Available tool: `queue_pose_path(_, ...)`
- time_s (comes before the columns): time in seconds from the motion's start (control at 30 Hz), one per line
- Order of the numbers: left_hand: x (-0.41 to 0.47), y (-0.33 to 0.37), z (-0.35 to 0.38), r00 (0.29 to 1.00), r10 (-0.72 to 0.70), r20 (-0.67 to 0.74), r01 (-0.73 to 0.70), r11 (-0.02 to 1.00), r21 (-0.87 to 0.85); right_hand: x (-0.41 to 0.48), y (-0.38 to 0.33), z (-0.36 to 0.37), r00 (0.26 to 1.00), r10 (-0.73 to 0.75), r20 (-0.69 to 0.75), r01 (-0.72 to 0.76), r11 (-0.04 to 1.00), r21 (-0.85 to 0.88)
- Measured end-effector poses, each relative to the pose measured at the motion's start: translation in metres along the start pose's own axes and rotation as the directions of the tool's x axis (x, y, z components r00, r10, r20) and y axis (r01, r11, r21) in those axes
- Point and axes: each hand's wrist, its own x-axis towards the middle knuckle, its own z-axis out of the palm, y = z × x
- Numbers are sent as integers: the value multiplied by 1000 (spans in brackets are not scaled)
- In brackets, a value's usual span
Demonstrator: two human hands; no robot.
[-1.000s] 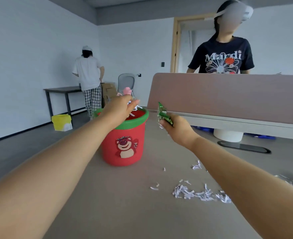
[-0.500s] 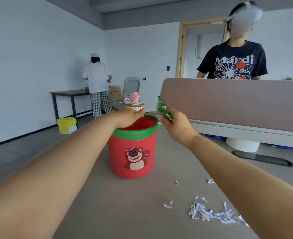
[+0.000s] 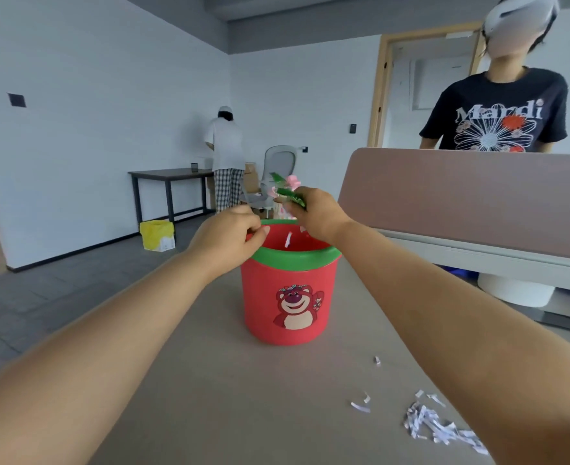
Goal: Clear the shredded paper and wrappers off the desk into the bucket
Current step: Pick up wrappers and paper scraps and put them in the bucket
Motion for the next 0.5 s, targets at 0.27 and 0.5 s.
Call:
queue_pose_path(0.27, -11, -5, 7, 993, 26, -116, -21, 999, 40, -4, 11, -2, 966, 53, 252, 1, 977, -211)
queue_pose_path(0.5, -15, 4, 2, 989, 18, -143, -18, 1000, 5, -17, 14, -2, 999, -32, -7, 32, 999, -24)
